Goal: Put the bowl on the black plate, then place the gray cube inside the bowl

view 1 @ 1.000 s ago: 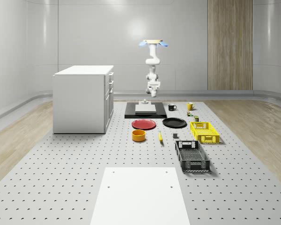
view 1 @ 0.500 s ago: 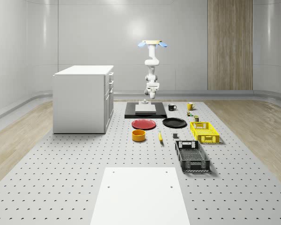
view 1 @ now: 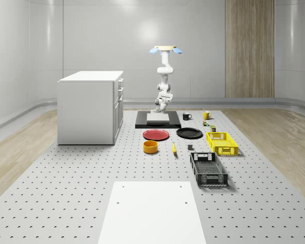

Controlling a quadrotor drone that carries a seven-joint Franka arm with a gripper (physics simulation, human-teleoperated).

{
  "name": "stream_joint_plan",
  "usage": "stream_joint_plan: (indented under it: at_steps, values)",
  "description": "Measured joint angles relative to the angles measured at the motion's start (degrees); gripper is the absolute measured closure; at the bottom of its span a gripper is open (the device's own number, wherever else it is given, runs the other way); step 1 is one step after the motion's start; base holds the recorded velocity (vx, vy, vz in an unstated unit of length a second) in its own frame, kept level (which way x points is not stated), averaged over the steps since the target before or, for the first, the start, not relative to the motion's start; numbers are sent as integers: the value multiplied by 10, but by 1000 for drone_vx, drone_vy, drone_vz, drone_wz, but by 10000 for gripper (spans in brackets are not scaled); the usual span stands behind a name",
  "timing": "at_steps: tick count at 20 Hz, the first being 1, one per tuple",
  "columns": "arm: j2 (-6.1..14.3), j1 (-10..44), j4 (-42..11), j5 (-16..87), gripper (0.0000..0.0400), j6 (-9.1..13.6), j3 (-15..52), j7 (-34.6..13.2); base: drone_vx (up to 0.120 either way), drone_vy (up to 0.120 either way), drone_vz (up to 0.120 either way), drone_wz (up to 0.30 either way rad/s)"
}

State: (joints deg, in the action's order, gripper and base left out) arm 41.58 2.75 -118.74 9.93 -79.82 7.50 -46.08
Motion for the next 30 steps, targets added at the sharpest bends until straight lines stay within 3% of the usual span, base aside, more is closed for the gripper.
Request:
stream_joint_plan:
  at_steps: [7, 10, 13, 17, 20, 25, 30]
  values:
    - [15, 48, -58, 212, 0, -10, 146, -33, 120, 0, -23, 0]
    - [32, 89, -135, 376, 0, -18, 250, -68, 120, 0, -120, 0]
    - [56, 149, -244, 570, 0, -18, 359, -126, 120, -40, -120, 0]
    - [88, 262, -375, 804, 0, 16, 477, -227, 120, -120, -120, 0]
    - [111, 354, -428, 918, 0, 56, 538, -296, 120, -120, -120, 0]
    - [143, 466, -462, 1007, 0, 108, 596, -371, 120, -120, -40, 0]
    - [168, 524, -470, 1033, 0, 128, 624, -409, 120, -48, 0, 0]
